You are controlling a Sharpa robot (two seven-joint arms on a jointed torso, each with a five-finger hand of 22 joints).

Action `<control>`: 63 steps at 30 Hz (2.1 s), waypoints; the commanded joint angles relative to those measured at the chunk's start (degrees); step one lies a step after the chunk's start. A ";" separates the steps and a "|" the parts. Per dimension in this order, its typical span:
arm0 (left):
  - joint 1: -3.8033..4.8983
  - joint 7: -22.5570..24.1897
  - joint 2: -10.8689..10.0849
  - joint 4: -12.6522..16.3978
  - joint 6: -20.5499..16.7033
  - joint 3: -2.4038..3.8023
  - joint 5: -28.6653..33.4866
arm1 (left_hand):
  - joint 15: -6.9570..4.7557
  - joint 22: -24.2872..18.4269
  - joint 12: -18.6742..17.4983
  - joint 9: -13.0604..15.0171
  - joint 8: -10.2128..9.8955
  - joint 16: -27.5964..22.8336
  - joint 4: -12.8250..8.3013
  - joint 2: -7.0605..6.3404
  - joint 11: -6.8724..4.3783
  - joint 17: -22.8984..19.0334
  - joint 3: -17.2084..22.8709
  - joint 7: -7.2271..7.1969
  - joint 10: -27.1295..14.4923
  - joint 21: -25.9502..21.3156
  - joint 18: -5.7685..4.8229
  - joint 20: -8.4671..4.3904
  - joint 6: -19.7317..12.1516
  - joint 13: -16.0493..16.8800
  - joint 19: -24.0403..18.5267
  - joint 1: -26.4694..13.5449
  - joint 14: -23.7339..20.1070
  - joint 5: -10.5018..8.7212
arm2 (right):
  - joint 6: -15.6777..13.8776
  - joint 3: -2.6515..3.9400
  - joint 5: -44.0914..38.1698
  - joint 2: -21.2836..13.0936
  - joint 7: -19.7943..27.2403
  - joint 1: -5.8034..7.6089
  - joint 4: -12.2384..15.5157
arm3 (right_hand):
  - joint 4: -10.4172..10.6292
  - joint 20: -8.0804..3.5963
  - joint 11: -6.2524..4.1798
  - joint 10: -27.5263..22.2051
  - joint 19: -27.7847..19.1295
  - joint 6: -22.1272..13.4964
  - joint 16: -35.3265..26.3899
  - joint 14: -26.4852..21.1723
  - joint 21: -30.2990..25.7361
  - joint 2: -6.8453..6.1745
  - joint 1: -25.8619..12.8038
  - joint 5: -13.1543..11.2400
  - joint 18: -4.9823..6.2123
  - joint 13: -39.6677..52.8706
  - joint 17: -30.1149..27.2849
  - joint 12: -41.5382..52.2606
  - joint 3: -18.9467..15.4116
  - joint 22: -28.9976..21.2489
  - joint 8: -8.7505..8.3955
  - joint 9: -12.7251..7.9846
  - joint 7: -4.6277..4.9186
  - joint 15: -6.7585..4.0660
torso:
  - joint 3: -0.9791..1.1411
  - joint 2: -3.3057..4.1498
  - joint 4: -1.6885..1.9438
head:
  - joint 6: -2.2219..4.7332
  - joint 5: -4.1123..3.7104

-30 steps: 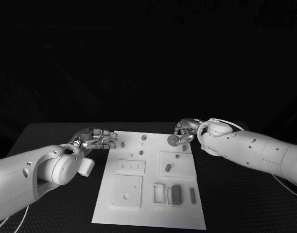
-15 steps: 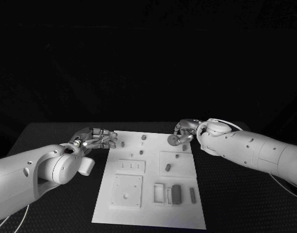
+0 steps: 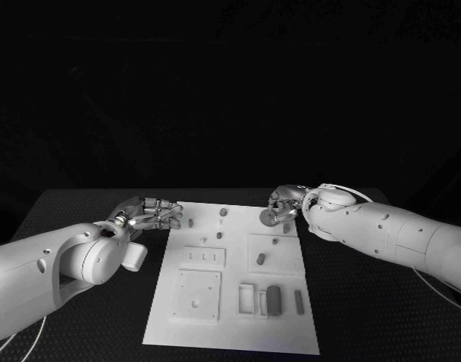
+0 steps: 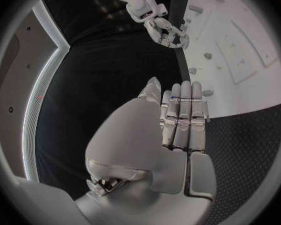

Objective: Assemble the parts on the task board

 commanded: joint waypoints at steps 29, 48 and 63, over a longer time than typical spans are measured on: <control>0.04 0.42 -0.18 -0.01 1.00 0.05 -0.18 | 0.11 -0.03 -0.44 -0.08 -0.40 -0.51 0.01 0.12 -0.05 0.25 -0.12 0.16 0.33 -0.42 0.67 0.10 0.33 -0.02 0.41 -0.43 0.28 0.09 | 0.23 -0.70 -6.05 -0.10 1.08 -1.99 0.27 | -5.21 -0.16 0.38 -3.60 -0.72 2.76 1.41 -0.92 0.83 2.72 2.76 -0.09 1.78 -2.55 -2.16 1.62 0.34 1.03 0.47 -0.29 0.02 -0.24 | 0.06 0.01 0.00 | 0.06 0.13; 0.04 0.47 -0.31 0.12 1.00 0.05 -0.18 | 0.11 -0.02 -0.50 -0.08 -0.43 -0.61 -0.01 0.14 -0.05 0.35 -0.09 0.16 0.35 -0.46 0.68 0.10 0.34 -0.01 0.41 -0.34 0.29 0.09 | -1.75 -0.71 -8.24 -0.30 2.90 -2.30 0.58 | -5.15 0.51 -0.56 -4.18 -1.68 6.36 2.24 -1.84 1.32 3.92 6.07 -0.10 1.78 -4.45 -3.56 2.27 -0.62 1.03 1.87 -0.12 -1.02 -0.99 | 0.02 0.03 -0.05 | 0.06 -0.12; 0.02 0.57 -0.18 -0.16 0.94 0.05 -0.19 | 0.11 -0.02 -0.54 -0.07 -0.44 -0.68 0.00 0.20 -0.05 0.42 -0.07 0.16 0.37 -0.48 0.68 0.11 0.36 -0.01 0.42 -0.31 0.32 0.09 | -14.41 -0.71 -10.17 -0.19 -0.29 -2.34 1.44 | -2.92 -0.94 -3.41 -0.61 1.27 13.66 3.70 3.93 2.27 5.51 0.71 -0.12 1.78 -6.34 -0.91 3.45 -0.10 0.88 4.89 1.54 -4.03 -3.47 | 0.01 0.02 -0.02 | -0.01 -0.19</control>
